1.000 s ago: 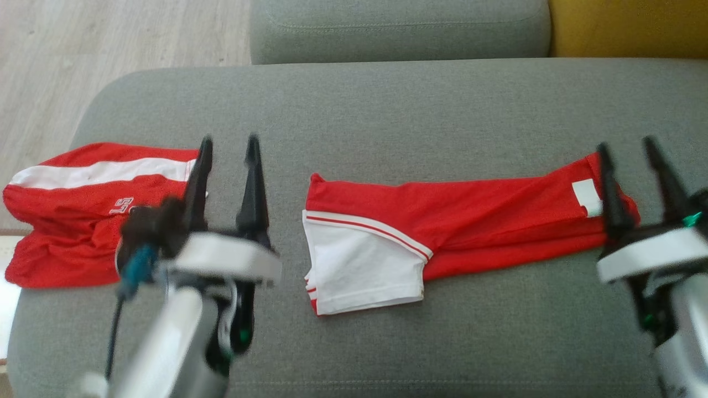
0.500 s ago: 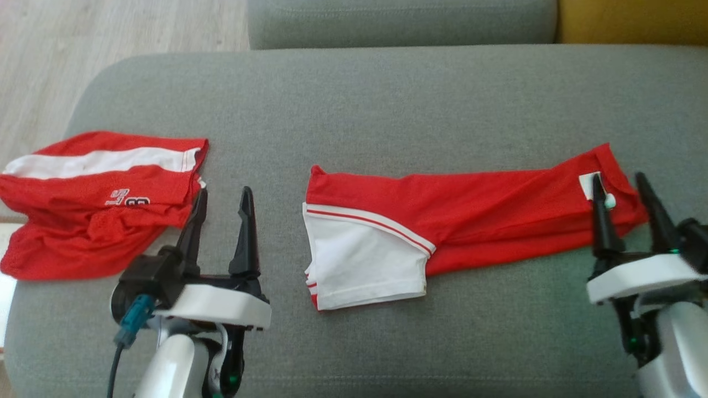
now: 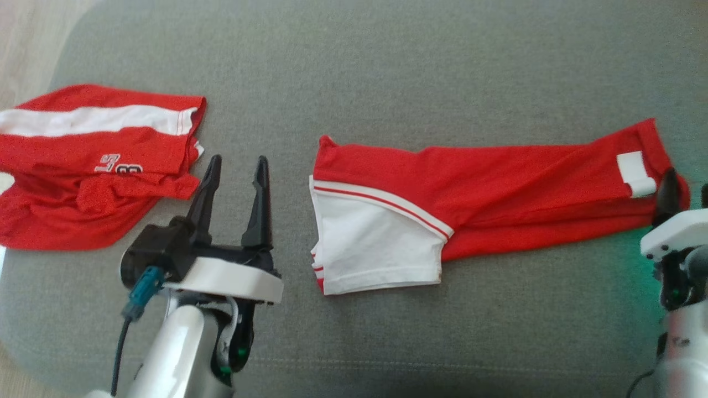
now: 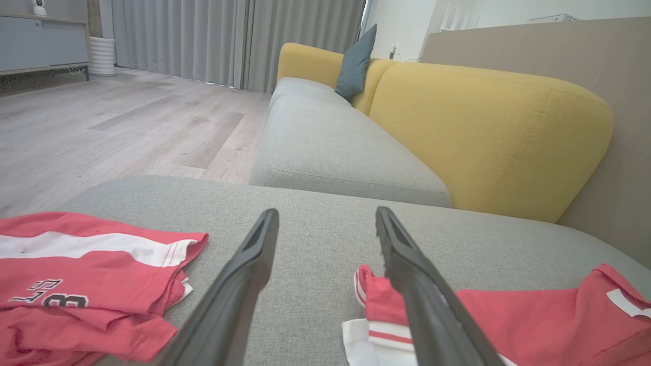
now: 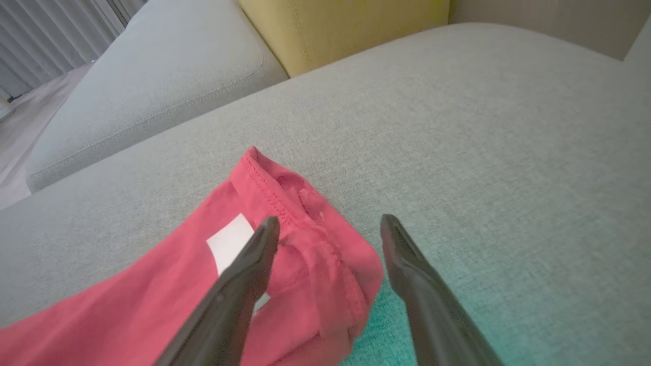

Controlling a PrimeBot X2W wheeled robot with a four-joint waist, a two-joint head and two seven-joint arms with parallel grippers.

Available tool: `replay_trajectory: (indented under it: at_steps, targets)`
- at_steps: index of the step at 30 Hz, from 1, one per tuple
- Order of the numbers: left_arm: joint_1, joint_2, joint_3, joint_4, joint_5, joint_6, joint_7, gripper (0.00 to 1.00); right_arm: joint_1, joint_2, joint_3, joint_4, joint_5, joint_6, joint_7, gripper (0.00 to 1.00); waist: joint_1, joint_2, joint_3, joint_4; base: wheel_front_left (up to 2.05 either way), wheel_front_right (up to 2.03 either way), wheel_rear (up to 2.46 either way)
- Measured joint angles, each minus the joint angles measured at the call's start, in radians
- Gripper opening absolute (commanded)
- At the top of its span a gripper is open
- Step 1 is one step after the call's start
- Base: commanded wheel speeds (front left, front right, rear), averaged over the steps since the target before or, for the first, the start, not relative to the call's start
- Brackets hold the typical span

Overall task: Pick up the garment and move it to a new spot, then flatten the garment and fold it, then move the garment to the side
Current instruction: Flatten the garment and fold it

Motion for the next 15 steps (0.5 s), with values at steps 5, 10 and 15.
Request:
replay_trajectory:
  at_steps: [5,10,15]
  targets:
    - [-0.033,-0.001,-0.012,0.0,0.0,0.005,0.0,1.0,-0.06,0.012,-0.097,0.065,-0.074,0.0,0.059,1.0,0.0,0.0,0.043,0.012,0.0,0.0,0.0]
    - [-0.044,-0.001,-0.011,-0.001,0.0,0.009,0.0,1.0,-0.089,0.022,-0.118,0.089,-0.097,0.0,0.088,1.0,0.0,0.0,0.066,0.014,0.0,0.0,0.0]
    - [-0.06,-0.002,-0.006,0.0,-0.01,0.009,0.0,1.0,-0.114,0.023,-0.115,0.095,-0.101,0.0,0.11,1.0,0.0,0.0,0.083,0.01,0.0,0.0,0.0]
